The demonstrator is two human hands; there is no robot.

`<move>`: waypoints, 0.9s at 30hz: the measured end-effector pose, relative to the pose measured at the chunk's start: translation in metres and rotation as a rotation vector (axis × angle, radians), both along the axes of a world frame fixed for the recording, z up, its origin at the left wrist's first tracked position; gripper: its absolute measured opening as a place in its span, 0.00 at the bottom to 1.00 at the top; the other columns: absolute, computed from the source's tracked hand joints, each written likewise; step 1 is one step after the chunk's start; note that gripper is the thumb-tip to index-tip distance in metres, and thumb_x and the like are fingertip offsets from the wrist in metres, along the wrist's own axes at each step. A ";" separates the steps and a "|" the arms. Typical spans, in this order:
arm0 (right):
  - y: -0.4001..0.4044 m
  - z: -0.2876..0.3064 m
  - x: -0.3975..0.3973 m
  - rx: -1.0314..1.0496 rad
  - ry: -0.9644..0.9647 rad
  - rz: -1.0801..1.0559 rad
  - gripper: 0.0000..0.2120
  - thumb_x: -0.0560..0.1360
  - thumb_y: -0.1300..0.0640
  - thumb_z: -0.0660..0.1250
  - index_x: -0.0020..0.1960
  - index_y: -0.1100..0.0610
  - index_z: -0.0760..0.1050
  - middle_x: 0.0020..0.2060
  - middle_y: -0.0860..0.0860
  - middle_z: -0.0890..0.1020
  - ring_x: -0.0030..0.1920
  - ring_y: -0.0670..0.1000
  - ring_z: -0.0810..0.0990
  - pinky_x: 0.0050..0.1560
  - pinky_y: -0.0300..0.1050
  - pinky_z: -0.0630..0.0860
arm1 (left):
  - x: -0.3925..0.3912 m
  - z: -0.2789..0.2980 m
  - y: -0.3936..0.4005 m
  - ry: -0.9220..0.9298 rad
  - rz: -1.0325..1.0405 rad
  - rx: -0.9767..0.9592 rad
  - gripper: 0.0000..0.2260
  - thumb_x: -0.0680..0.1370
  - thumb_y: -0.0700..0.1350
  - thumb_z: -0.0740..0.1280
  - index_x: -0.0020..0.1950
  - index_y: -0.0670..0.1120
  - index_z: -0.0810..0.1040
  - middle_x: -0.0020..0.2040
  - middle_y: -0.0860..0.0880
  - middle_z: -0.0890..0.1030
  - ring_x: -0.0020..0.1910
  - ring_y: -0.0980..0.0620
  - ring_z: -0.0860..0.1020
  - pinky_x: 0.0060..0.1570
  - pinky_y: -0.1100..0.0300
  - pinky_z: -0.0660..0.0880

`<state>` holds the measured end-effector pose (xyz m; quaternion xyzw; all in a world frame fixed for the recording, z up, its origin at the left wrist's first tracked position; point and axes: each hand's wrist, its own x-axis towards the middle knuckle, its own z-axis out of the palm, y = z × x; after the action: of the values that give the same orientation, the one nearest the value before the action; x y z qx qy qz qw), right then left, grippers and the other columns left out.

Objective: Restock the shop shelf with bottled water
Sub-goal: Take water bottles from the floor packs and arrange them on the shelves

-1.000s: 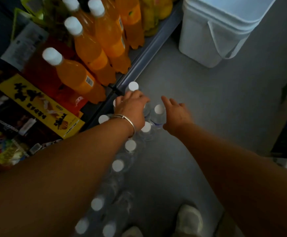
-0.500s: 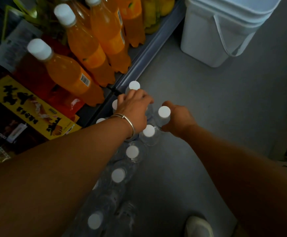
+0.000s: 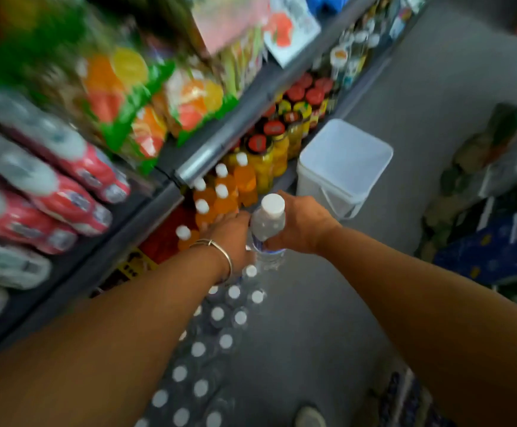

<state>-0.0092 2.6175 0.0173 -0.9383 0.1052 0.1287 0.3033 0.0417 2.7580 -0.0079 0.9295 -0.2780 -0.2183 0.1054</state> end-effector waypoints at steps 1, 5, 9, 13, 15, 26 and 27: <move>0.000 0.033 0.000 0.008 -0.014 0.021 0.28 0.66 0.50 0.75 0.63 0.53 0.70 0.57 0.53 0.78 0.57 0.56 0.77 0.49 0.43 0.71 | 0.001 0.031 0.002 0.022 0.017 -0.035 0.24 0.68 0.51 0.71 0.61 0.47 0.70 0.61 0.45 0.74 0.62 0.41 0.72 0.59 0.48 0.71; 0.005 0.158 0.003 -0.007 -0.067 0.120 0.25 0.65 0.50 0.75 0.60 0.53 0.72 0.54 0.51 0.79 0.55 0.53 0.77 0.49 0.41 0.72 | 0.002 0.153 0.015 0.108 0.029 -0.150 0.22 0.70 0.46 0.73 0.60 0.42 0.72 0.58 0.45 0.78 0.58 0.45 0.75 0.52 0.59 0.70; 0.017 0.275 -0.002 0.001 -0.145 0.174 0.25 0.65 0.51 0.76 0.59 0.53 0.74 0.49 0.48 0.77 0.52 0.48 0.77 0.47 0.36 0.70 | -0.001 0.261 0.039 0.075 0.013 -0.210 0.20 0.70 0.44 0.73 0.58 0.42 0.72 0.52 0.47 0.77 0.54 0.50 0.76 0.46 0.64 0.68; 0.042 0.392 -0.015 -0.026 -0.248 0.238 0.20 0.67 0.53 0.75 0.57 0.57 0.77 0.49 0.51 0.80 0.49 0.49 0.76 0.47 0.36 0.71 | -0.013 0.365 0.072 -0.013 -0.049 -0.146 0.14 0.70 0.46 0.73 0.50 0.46 0.71 0.43 0.51 0.74 0.46 0.53 0.72 0.39 0.63 0.63; 0.062 0.449 -0.021 -0.039 -0.290 0.263 0.18 0.67 0.54 0.75 0.54 0.59 0.80 0.49 0.55 0.82 0.46 0.49 0.77 0.48 0.39 0.72 | -0.021 0.420 0.092 -0.041 -0.053 -0.154 0.15 0.70 0.44 0.74 0.50 0.45 0.71 0.44 0.50 0.75 0.45 0.54 0.72 0.40 0.63 0.67; 0.164 0.692 -0.035 0.074 -0.650 0.384 0.10 0.68 0.55 0.73 0.33 0.57 0.75 0.29 0.54 0.75 0.29 0.50 0.71 0.29 0.39 0.66 | -0.050 0.668 0.212 -0.282 0.118 -0.353 0.15 0.68 0.42 0.75 0.50 0.44 0.74 0.53 0.40 0.81 0.53 0.41 0.80 0.56 0.48 0.76; 0.172 0.708 -0.032 0.089 -0.670 0.399 0.10 0.67 0.55 0.73 0.35 0.59 0.76 0.30 0.54 0.75 0.29 0.50 0.71 0.28 0.39 0.66 | -0.054 0.683 0.222 -0.281 0.136 -0.386 0.14 0.68 0.41 0.75 0.50 0.44 0.74 0.52 0.40 0.81 0.53 0.40 0.80 0.54 0.49 0.77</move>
<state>-0.0413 2.7896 0.7248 -0.9162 -0.1899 -0.1240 0.3303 -0.0126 2.9798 0.6755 0.9299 -0.2635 -0.0221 0.2558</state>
